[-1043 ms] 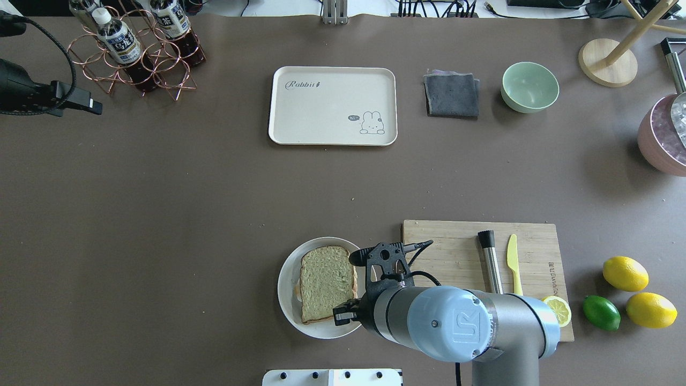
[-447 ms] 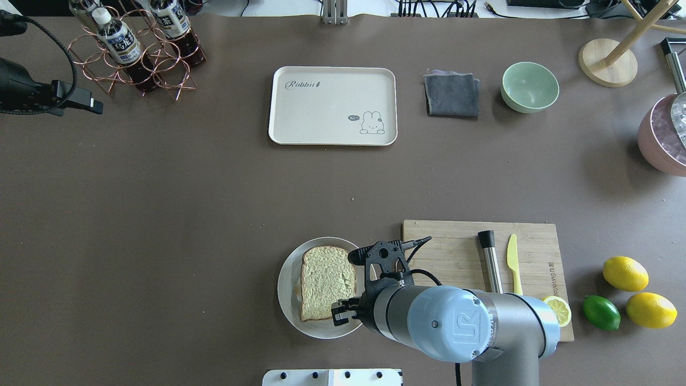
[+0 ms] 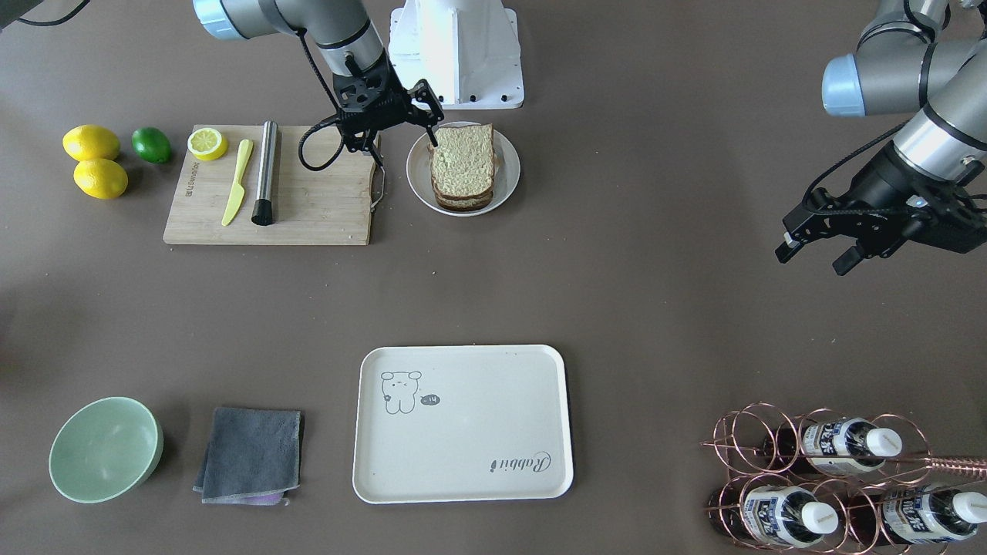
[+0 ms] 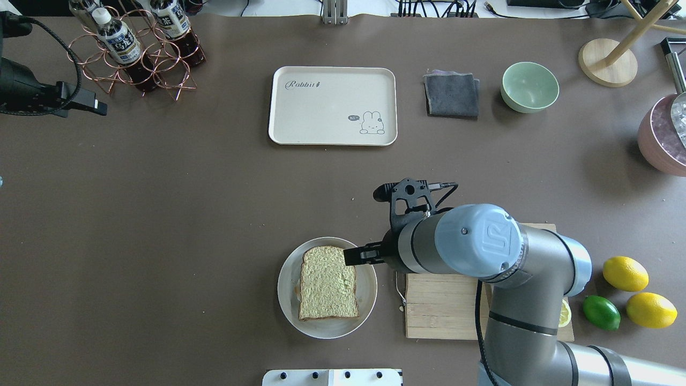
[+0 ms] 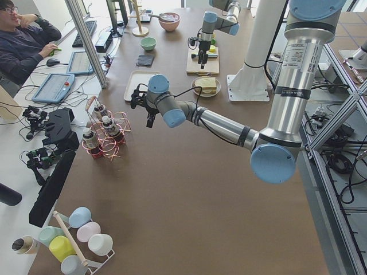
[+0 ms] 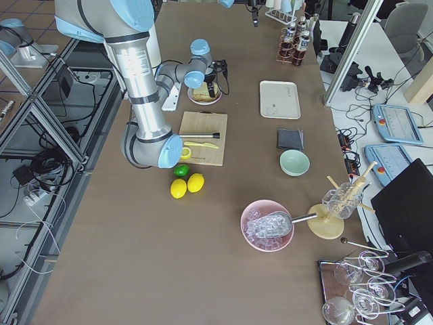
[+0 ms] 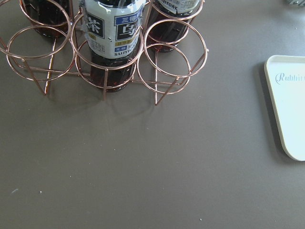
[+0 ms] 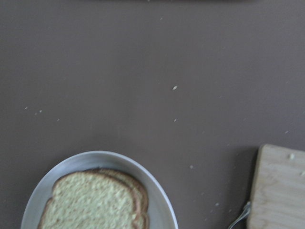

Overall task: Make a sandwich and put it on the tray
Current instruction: 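Open the right gripper and withdraw it while the left arm moves toward the plate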

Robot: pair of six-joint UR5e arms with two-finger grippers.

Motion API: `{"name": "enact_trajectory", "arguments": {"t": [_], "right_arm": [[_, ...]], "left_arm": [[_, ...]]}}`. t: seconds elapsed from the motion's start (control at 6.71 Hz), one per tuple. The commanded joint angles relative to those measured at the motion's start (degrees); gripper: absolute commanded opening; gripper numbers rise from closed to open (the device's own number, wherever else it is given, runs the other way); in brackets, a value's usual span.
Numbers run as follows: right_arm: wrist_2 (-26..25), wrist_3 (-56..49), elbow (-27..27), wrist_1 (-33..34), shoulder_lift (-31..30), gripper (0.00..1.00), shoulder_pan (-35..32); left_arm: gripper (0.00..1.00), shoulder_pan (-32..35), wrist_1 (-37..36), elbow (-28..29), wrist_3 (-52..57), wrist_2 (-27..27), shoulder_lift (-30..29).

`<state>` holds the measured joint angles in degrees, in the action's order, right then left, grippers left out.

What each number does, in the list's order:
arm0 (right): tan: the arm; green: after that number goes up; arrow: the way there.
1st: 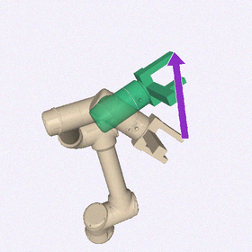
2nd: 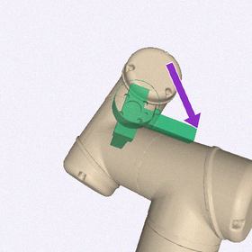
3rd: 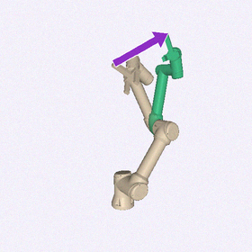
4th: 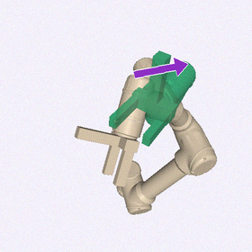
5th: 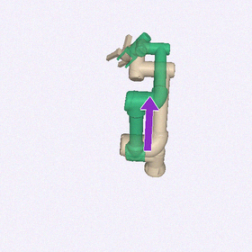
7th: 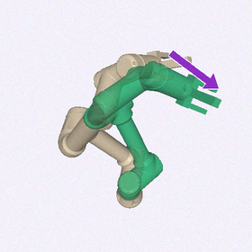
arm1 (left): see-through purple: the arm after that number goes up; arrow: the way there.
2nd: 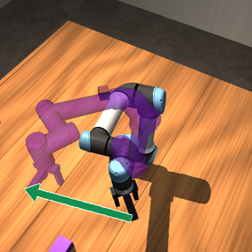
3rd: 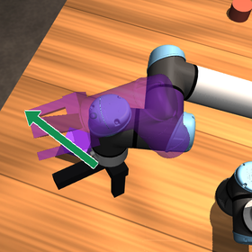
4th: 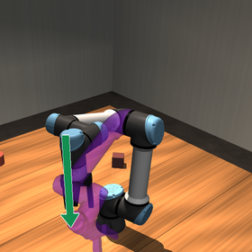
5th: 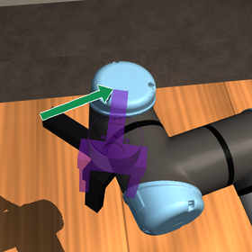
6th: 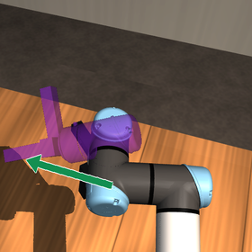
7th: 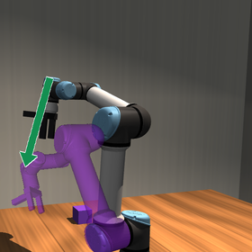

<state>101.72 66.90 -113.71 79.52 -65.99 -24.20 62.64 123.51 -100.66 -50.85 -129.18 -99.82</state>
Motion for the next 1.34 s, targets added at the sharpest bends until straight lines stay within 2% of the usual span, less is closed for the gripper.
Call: {"name": "enact_trajectory", "arguments": {"t": [0.0, 0.15, 0.3, 0.45, 0.6, 0.89, 1.19], "right_arm": [[10.20, -12.24, 0.50, 9.19, -0.54, 1.00, -14.40], [14.25, -20.84, 0.51, 14.47, -1.50, 1.00, -21.43], [16.38, -29.63, 0.85, 17.04, -3.51, 1.00, -28.29], [21.45, -40.85, 2.42, 18.55, -5.97, 1.00, -35.67], [23.94, -49.58, 4.35, 18.74, -7.82, 1.00, -42.09], [27.98, -64.18, 7.44, 18.83, -12.64, 1.00, -53.53], [27.66, -77.04, 8.76, 18.65, -20.72, 1.00, -63.03]], "left_arm": [[0.99, -5.12, 0.07, -0.67, -6.51, 3.55, -1.78], [0.99, -8.98, 0.07, -1.72, -10.28, 6.37, -2.05], [0.99, -11.81, -0.02, -2.25, -15.10, 6.66, -3.79], [0.99, -14.27, -0.02, -3.30, -18.20, 7.27, -4.33], [0.99, -17.95, -0.02, -4.62, -21.10, 10.93, -4.33], [0.99, -26.91, -0.02, -6.29, -26.64, 16.56, -4.42], [0.98, -36.22, -0.02, -7.53, -31.31, 23.94, -4.51]]}}
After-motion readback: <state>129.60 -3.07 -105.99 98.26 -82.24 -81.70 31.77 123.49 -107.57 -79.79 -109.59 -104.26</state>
